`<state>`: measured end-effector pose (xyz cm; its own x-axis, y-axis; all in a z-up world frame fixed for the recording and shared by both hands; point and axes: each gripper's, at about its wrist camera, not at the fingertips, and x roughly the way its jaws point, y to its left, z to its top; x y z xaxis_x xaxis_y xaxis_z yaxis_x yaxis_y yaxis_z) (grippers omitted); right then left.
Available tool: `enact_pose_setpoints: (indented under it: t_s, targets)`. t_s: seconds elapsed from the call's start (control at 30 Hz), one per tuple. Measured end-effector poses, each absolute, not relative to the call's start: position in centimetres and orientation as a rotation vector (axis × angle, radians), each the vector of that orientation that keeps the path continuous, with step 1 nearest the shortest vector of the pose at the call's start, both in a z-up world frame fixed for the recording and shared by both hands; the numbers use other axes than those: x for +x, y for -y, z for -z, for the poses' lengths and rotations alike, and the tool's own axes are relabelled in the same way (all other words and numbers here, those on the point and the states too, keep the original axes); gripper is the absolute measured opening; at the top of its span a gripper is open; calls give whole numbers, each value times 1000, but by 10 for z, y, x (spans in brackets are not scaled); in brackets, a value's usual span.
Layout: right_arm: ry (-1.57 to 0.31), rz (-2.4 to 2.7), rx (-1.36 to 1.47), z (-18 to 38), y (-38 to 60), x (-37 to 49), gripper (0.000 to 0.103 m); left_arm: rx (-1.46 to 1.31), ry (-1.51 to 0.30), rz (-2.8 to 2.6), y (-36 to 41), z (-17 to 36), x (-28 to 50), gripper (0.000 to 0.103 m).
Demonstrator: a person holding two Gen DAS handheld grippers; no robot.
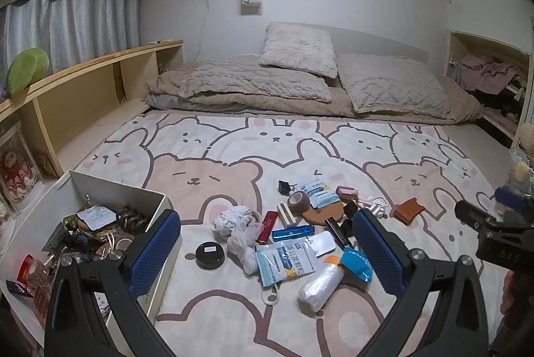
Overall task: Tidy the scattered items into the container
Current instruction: 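Move the right tool toward the blue sachet while the left tool approaches the wrapped bottle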
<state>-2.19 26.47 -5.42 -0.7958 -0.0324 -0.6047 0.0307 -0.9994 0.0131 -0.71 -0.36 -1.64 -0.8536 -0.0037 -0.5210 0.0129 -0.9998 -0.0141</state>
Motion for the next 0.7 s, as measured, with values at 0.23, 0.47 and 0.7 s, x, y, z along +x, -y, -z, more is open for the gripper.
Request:
enact_pose_setpoints:
  t_s: [0.23,0.47,0.7]
  targets:
    - [84,2868,1047,73,-265,-38,103,864,-77,3000,15,18,-12,103]
    - [163,2768,1149,97,-264,-57,103,910,-81,2993,18,26,-19,103]
    - [211,2731,1209,120,-264,-71,103,945,4,3045,3,34,-22,103]
